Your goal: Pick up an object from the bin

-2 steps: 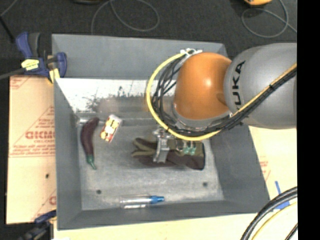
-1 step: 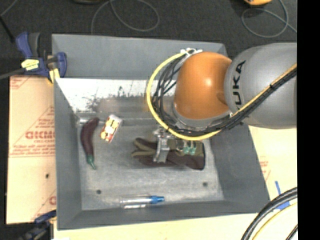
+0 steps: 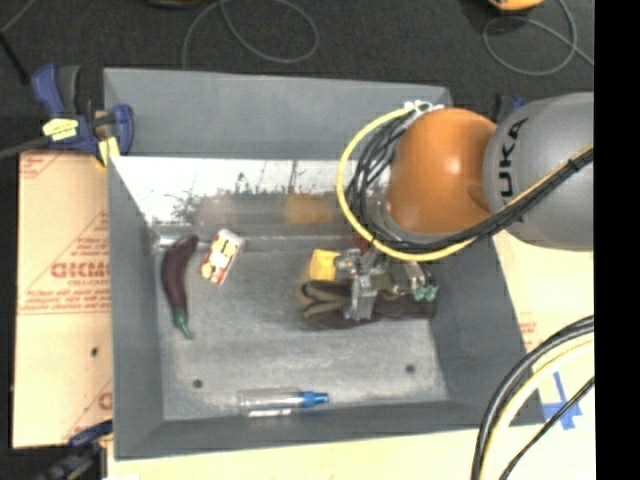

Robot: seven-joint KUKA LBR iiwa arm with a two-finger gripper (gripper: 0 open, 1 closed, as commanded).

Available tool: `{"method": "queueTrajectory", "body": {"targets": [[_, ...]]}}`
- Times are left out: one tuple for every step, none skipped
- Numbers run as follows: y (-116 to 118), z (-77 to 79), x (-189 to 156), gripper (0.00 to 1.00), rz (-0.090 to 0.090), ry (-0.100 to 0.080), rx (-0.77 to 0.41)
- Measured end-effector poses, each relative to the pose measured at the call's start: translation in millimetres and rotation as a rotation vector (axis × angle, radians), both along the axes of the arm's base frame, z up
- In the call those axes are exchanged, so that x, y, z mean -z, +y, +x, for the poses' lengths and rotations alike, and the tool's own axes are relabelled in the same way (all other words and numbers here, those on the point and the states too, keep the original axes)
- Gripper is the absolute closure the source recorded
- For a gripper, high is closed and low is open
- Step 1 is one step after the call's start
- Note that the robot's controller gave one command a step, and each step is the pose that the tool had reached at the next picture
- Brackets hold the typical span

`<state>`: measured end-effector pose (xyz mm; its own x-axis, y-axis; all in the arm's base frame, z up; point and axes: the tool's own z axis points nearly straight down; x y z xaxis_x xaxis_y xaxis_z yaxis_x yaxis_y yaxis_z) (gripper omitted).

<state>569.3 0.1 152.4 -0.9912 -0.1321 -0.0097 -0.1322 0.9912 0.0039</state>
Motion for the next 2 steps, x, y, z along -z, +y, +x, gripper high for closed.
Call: {"method": "queueTrajectory", "body": {"targets": [[0.1, 0.1, -0.2, 1.00, 0.000, 0.000, 0.001], [-23.4, 17.1, -103.4, 1.00, 0.000, -0.004, 0.007]]}}
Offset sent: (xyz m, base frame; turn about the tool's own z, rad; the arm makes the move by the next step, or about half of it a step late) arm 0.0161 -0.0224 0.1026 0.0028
